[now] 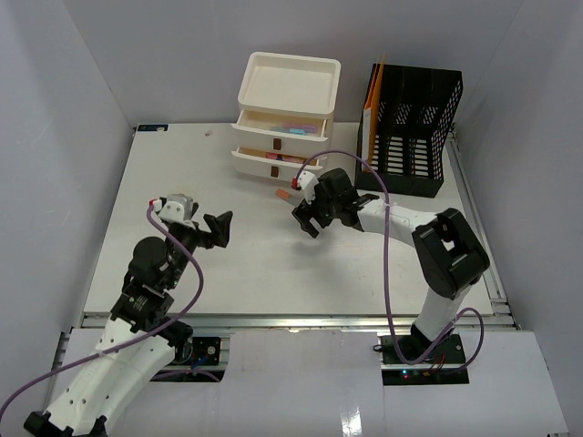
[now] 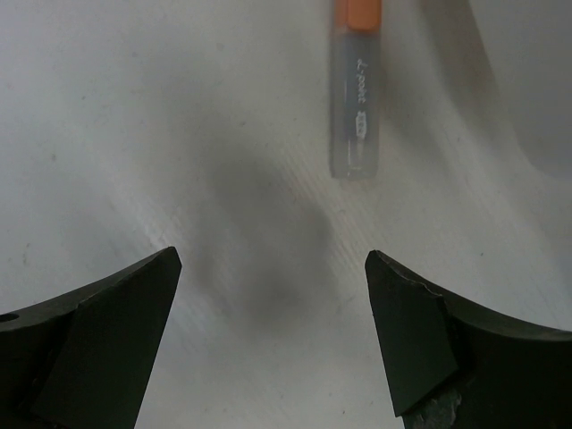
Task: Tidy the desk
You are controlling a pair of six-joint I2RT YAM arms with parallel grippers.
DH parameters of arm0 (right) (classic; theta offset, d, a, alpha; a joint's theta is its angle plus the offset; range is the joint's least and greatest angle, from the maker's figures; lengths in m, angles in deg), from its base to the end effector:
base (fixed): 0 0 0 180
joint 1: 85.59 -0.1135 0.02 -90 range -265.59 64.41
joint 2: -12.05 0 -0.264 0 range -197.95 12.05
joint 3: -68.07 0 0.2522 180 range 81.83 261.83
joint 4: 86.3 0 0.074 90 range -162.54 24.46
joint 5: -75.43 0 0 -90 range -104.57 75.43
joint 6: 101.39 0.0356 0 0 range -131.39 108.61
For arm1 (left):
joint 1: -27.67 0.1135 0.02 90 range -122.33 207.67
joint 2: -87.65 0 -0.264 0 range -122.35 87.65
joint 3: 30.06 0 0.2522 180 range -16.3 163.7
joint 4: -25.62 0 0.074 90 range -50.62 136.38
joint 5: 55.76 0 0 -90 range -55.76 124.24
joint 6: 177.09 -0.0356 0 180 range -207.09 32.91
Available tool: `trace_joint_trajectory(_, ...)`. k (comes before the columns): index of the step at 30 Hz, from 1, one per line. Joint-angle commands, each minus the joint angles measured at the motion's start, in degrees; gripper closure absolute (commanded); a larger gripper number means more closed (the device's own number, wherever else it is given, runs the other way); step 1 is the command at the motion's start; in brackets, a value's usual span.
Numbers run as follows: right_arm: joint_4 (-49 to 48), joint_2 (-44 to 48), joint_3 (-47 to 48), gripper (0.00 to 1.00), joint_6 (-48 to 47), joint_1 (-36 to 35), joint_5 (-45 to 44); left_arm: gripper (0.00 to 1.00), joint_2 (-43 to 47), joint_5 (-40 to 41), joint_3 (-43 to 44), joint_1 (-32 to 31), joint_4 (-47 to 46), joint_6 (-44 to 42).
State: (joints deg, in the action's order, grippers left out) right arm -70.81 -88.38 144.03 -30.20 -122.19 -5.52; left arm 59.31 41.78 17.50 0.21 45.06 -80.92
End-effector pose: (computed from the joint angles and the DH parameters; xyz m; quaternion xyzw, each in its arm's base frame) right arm 0.3025 0.2317 0.1986 -0.4495 0.7843 0.1358 0.4055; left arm 0.1220 -0.0581 0.3214 0.0850 0.7033 -0.1591 0.6876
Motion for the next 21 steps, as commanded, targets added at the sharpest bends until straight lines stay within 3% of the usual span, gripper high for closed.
trace_joint_trajectory(1,-7.71,-4.39,4.48,0.1,0.98,-0.98,-4.32,0.02,5.07,4.31,-3.47,0.31,7.38,-2.12)
trace_joint_trajectory(8,-12.51,-10.87,7.2,0.0,0.87,-2.57,-10.64,0.02,5.24,4.01,-3.48,0.31,7.07,-2.37)
trace_joint_trajectory(12,-13.86,-13.69,8.43,0.15,2.23,-2.94,-13.42,0.02,4.44,3.2,-3.22,0.3,7.07,-2.64)
trace_joint_trajectory(18,-15.01,-15.53,7.36,0.25,3.5,-3.01,-14.73,0.02,6.24,4.01,-3.32,0.31,7.23,-2.53)
trace_joint_trajectory(21,-15.0,-15.59,5.87,0.43,4.37,-2.94,-11.62,0.02,7.09,4.46,-3.39,0.31,7.22,-2.48)
